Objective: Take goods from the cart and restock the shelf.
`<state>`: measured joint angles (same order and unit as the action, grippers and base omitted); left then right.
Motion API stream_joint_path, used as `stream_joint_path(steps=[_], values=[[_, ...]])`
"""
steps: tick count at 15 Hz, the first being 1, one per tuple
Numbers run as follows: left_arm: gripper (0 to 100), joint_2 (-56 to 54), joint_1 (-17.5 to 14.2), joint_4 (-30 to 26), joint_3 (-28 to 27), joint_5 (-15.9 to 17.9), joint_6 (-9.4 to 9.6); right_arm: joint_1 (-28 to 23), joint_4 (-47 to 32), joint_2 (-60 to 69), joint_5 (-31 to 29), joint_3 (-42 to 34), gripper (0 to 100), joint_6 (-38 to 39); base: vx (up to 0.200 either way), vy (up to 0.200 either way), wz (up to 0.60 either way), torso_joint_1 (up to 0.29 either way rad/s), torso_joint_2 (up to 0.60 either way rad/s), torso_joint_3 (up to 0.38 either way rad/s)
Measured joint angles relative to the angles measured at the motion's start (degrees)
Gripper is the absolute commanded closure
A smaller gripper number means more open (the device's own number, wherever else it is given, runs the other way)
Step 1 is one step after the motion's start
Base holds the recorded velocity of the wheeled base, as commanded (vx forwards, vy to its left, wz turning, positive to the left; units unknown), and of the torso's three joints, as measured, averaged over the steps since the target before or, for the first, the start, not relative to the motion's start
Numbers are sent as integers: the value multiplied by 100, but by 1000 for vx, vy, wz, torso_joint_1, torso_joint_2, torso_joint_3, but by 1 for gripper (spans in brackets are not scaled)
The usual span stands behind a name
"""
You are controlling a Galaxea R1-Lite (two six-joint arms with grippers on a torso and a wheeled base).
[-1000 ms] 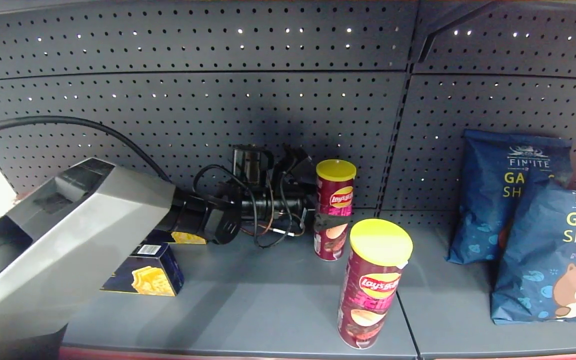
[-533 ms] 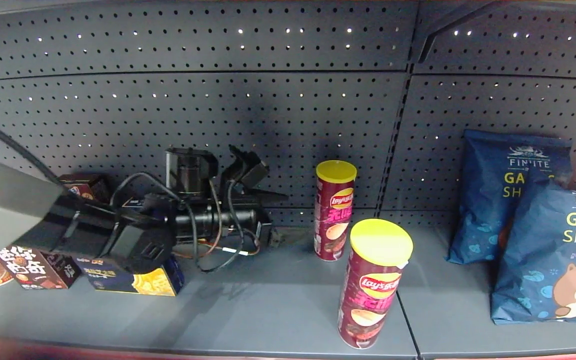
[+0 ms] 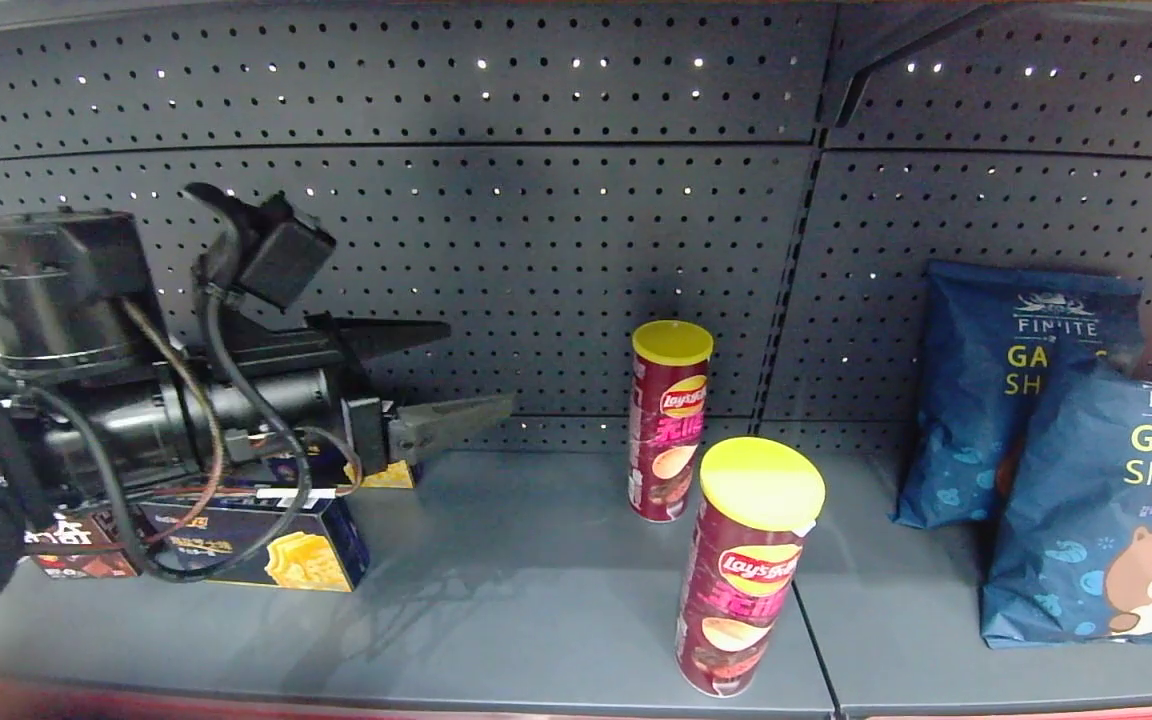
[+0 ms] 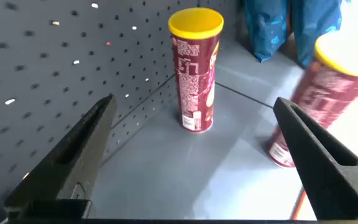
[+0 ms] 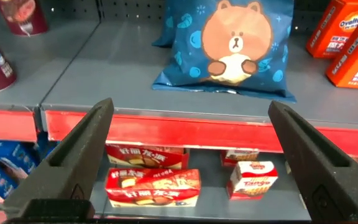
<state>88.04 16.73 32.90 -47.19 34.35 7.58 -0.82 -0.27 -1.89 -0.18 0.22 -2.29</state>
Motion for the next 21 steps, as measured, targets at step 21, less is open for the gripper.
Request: stream_joint_path(steps=[21], values=[[0, -1720, 258, 569, 2015, -931, -11, 2466, 6, -5932, 267, 3574, 0, 132, 0, 0, 0, 0, 0, 0]])
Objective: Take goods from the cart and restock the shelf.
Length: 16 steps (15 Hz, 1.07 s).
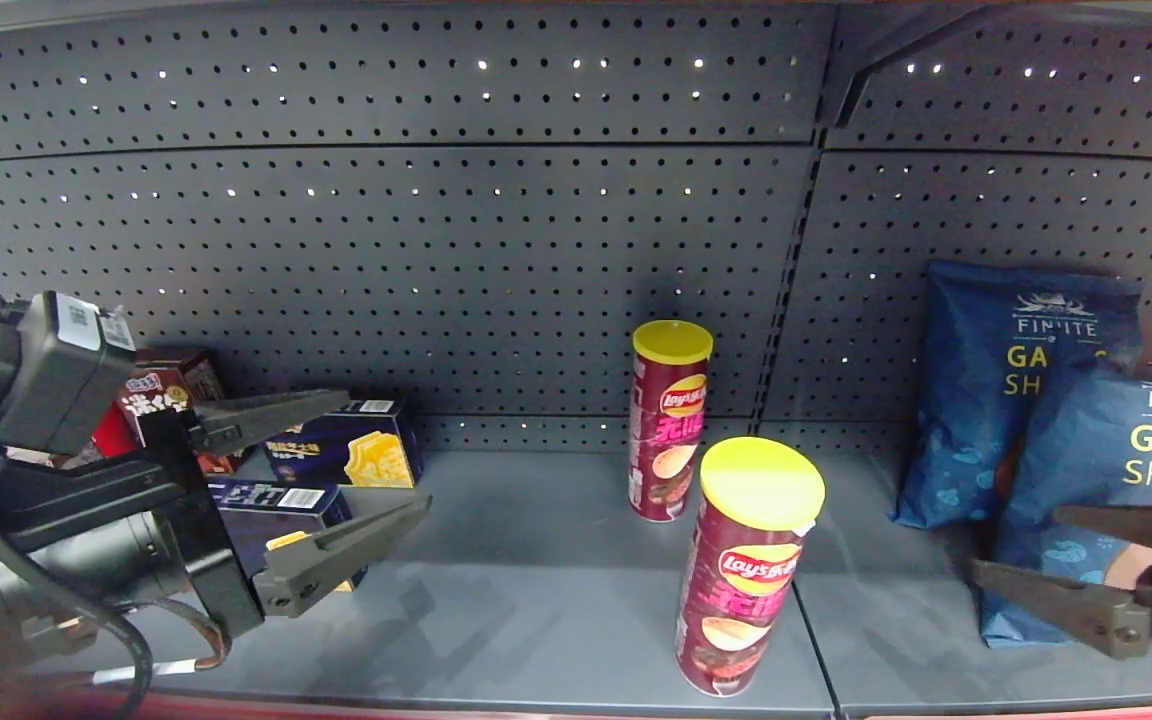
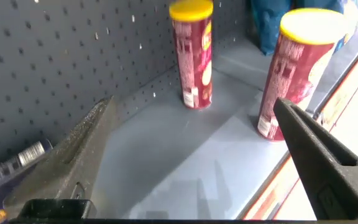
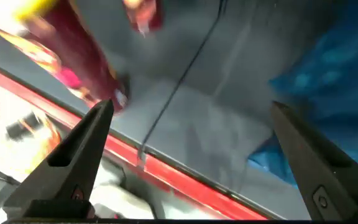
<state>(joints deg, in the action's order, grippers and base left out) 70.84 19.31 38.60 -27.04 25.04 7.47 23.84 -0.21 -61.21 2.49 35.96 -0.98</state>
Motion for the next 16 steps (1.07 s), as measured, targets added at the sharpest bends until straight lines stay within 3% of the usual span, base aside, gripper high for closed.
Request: stream_joint_path(steps=[6, 14, 16], values=[[0, 72, -5, 21, 78, 2, 7, 521, 241, -1056, -96, -219, 0, 84, 0, 0, 0, 0, 0, 0], [0, 188, 4, 24, 33, 0, 27, 845, 384, -1776, -324, -60, 0, 119, 0, 0, 0, 0, 0, 0], [0, 187, 4, 11, 74, -5, 24, 929, 836, -2096, -594, 23, 0, 127, 0, 0, 0, 0, 0, 0]])
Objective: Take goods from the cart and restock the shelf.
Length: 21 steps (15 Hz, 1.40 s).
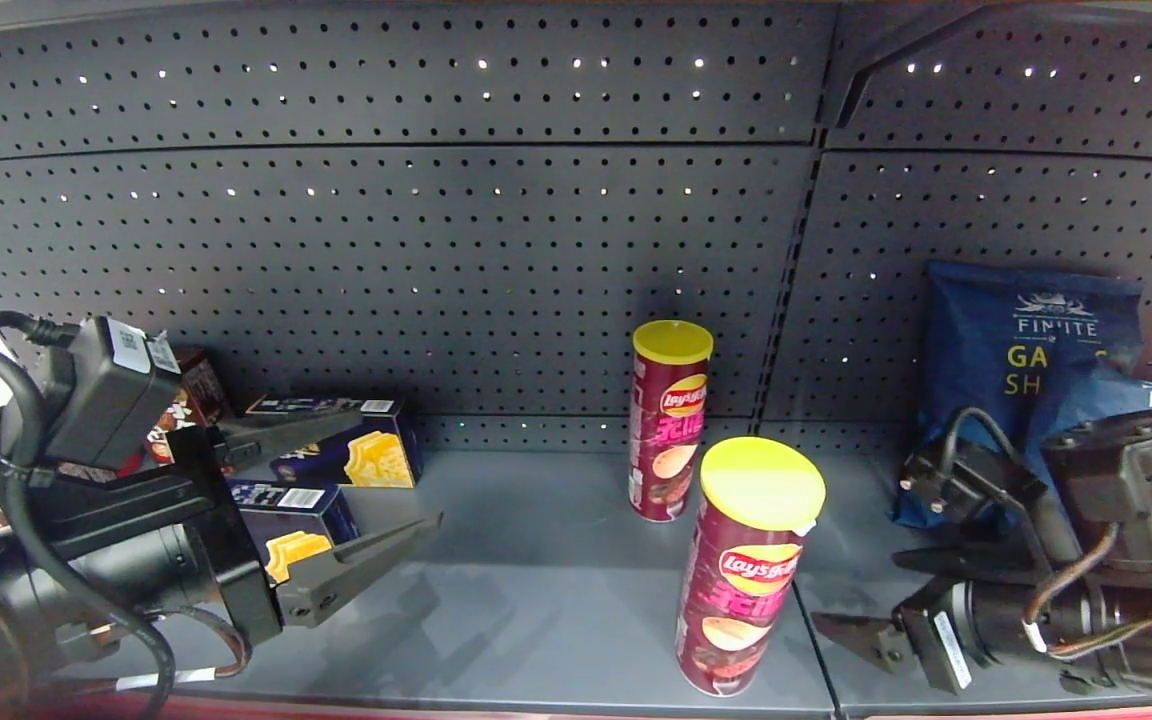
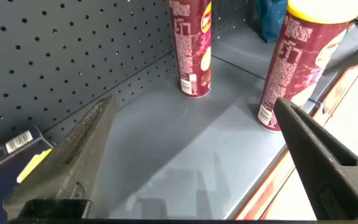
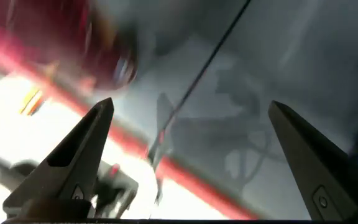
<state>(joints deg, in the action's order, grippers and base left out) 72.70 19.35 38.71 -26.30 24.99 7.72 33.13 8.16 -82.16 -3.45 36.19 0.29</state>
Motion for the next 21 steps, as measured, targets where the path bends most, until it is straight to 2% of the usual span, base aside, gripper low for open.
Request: stream_joint_path(steps=[3, 21], values=[[0, -2, -2, 0, 15, -1, 2, 49, 330, -444, -144, 143, 0, -9, 0, 0, 0, 0, 0, 0], [0, 22, -11, 10, 15, -1, -9, 357, 345, -1219, -190, 529, 0, -11, 0, 0, 0, 0, 0, 0]])
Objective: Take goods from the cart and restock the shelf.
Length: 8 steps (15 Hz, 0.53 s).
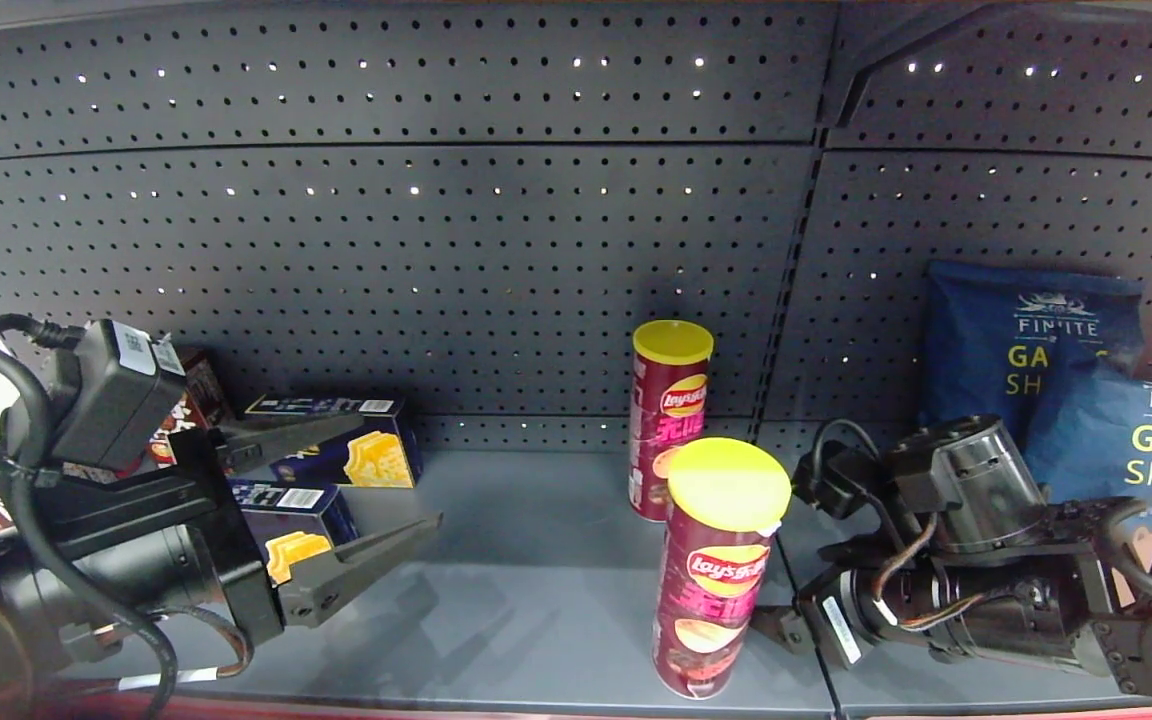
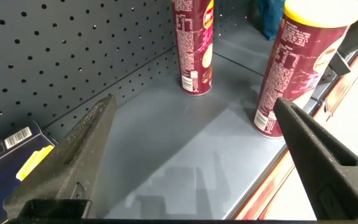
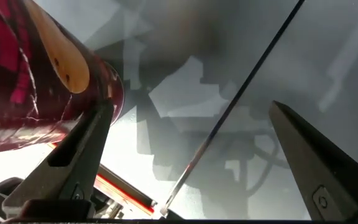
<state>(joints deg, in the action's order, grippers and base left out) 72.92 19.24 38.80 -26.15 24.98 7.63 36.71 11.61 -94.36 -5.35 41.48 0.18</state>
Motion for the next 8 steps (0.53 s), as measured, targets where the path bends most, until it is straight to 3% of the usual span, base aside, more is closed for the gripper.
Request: stream_joint_path(steps=[8], values=[[0, -7, 0, 0, 41, -2, 5, 111, -12, -46, -20, 21, 0, 0, 0, 0, 0, 0, 0, 0]])
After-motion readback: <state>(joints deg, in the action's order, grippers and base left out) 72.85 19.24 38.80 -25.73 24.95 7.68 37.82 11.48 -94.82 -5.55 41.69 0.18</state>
